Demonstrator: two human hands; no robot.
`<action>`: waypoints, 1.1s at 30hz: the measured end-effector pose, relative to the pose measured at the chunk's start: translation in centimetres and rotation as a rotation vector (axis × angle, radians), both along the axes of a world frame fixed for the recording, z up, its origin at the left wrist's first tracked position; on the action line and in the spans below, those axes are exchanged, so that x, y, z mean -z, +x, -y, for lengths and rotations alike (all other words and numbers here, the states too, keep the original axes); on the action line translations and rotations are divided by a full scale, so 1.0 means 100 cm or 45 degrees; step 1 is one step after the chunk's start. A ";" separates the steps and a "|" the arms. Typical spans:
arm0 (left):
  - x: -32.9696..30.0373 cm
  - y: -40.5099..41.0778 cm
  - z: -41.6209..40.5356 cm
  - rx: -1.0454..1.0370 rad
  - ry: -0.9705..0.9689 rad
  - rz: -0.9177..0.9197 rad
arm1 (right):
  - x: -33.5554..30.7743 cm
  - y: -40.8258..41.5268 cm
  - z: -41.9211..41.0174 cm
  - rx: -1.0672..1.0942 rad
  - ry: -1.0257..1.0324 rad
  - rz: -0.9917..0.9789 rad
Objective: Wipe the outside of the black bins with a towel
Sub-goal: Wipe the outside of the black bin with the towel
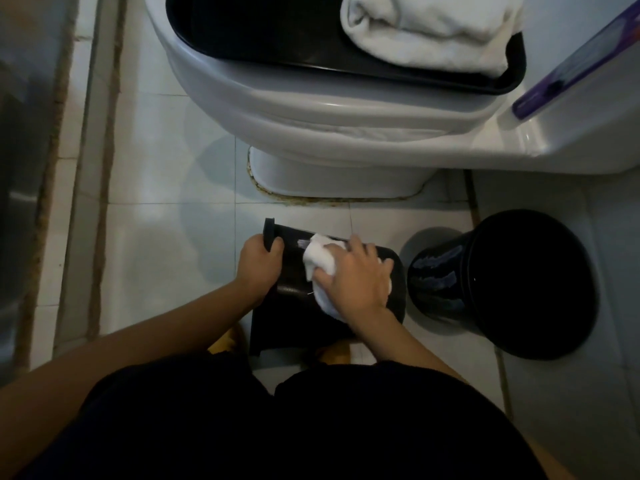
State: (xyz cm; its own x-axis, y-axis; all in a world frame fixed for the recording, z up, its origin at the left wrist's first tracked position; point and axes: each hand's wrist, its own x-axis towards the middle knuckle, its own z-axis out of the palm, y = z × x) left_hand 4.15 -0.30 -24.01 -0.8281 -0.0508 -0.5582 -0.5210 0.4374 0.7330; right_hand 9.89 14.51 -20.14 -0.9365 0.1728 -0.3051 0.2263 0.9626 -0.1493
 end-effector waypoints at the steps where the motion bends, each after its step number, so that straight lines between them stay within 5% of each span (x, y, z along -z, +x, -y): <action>1: 0.000 0.002 0.000 0.002 -0.004 -0.003 | 0.000 -0.003 -0.003 0.053 0.017 0.013; 7: 0.002 0.004 0.003 0.000 -0.063 -0.062 | 0.000 0.024 0.004 -0.291 -0.120 -0.093; 13: 0.000 0.003 -0.003 -0.040 -0.048 -0.034 | 0.001 0.003 -0.006 0.232 0.028 0.055; 18: 0.000 0.004 0.002 0.020 -0.052 -0.046 | -0.006 0.042 0.001 -0.201 -0.085 0.051; 23: -0.003 0.001 -0.005 -0.057 -0.024 0.031 | 0.005 0.020 -0.032 0.585 0.105 0.099; 29: 0.001 0.007 0.001 -0.063 -0.067 -0.037 | 0.005 0.053 -0.011 0.008 0.039 -0.027; 33: 0.000 0.011 0.001 -0.019 -0.074 -0.061 | 0.020 0.073 -0.028 0.387 0.141 -0.115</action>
